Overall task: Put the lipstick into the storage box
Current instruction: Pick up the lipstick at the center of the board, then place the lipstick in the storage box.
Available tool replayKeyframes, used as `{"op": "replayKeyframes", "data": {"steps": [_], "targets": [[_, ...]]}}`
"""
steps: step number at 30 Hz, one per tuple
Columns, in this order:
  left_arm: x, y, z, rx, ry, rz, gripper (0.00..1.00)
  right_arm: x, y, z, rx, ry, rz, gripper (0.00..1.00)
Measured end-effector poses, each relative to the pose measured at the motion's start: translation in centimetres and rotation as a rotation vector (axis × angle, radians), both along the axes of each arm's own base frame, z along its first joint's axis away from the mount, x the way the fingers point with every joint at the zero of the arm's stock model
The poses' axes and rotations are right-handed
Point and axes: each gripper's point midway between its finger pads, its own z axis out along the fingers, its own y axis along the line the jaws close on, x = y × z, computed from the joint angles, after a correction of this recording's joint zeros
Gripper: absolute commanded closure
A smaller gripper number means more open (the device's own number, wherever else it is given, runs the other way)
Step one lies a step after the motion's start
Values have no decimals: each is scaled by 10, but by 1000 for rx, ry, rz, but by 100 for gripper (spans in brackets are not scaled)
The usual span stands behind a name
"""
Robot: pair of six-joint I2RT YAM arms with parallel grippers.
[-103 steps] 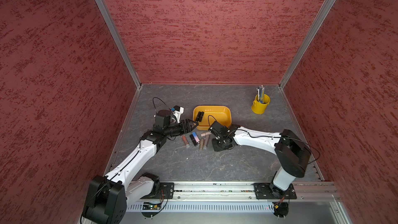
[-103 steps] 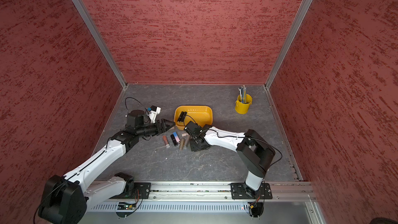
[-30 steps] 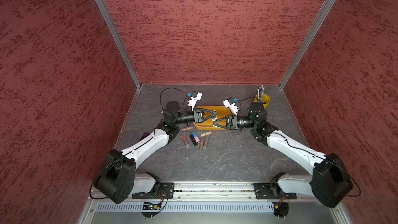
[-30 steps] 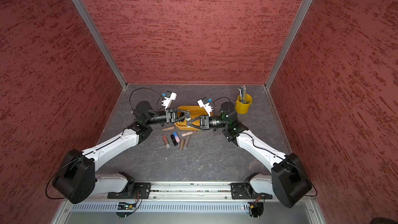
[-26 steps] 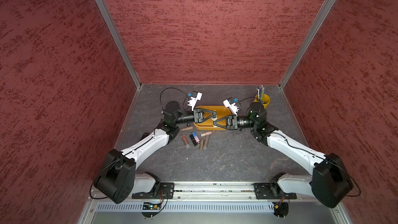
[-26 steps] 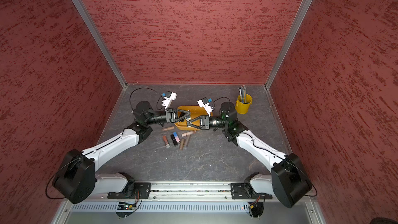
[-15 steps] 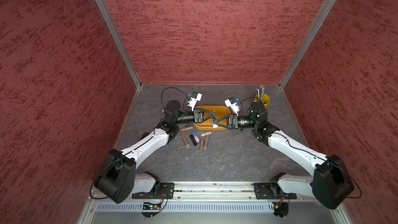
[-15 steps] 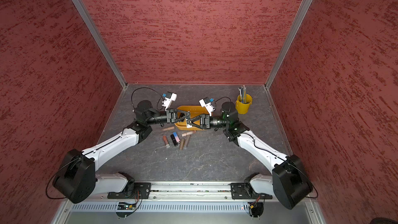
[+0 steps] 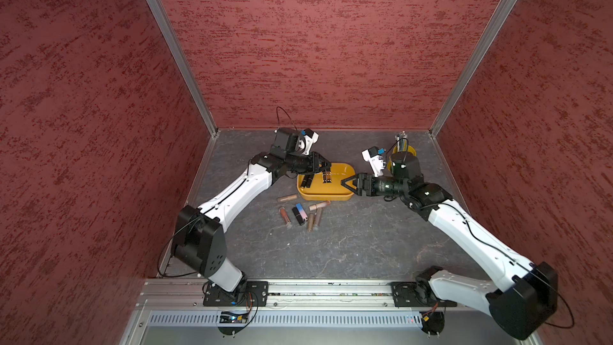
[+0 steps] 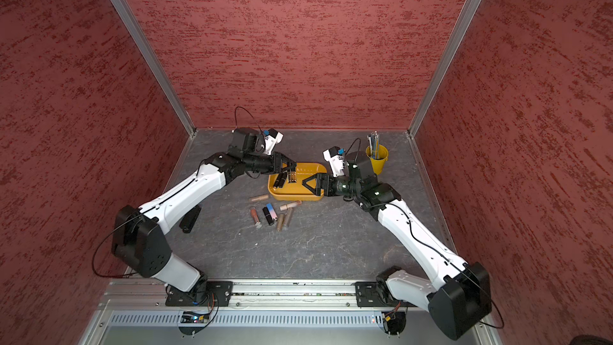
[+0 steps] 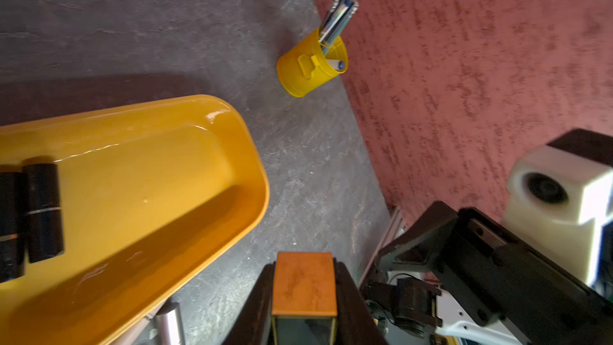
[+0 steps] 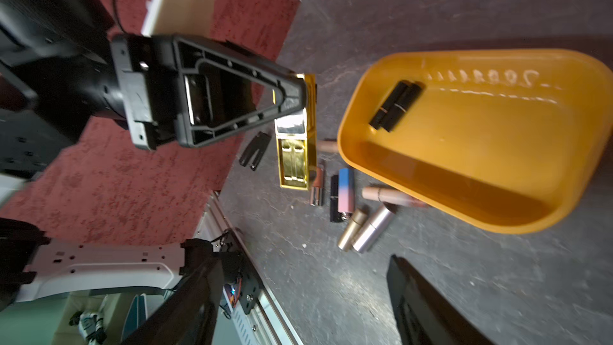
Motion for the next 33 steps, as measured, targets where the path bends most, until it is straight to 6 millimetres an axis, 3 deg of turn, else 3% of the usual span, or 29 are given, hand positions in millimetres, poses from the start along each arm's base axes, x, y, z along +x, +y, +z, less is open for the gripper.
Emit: {"op": "replayKeyframes", "data": {"steps": [4, 10, 19, 27, 33], "targets": [[20, 1, -30, 165, 27, 32, 96, -1, -9, -22, -80, 46, -30, 18], [46, 3, -71, 373, 52, 61, 96, -3, -19, -36, -147, 65, -54, 18], [56, 6, -129, 584, 99, 47, 96, -8, -25, -56, -196, 106, -56, 18], [59, 18, -156, 679, 129, 54, 96, -10, -26, -72, -215, 140, -50, 18], [68, 17, -159, 706, 114, 58, 96, -9, -25, -75, -216, 143, -48, 18]]}}
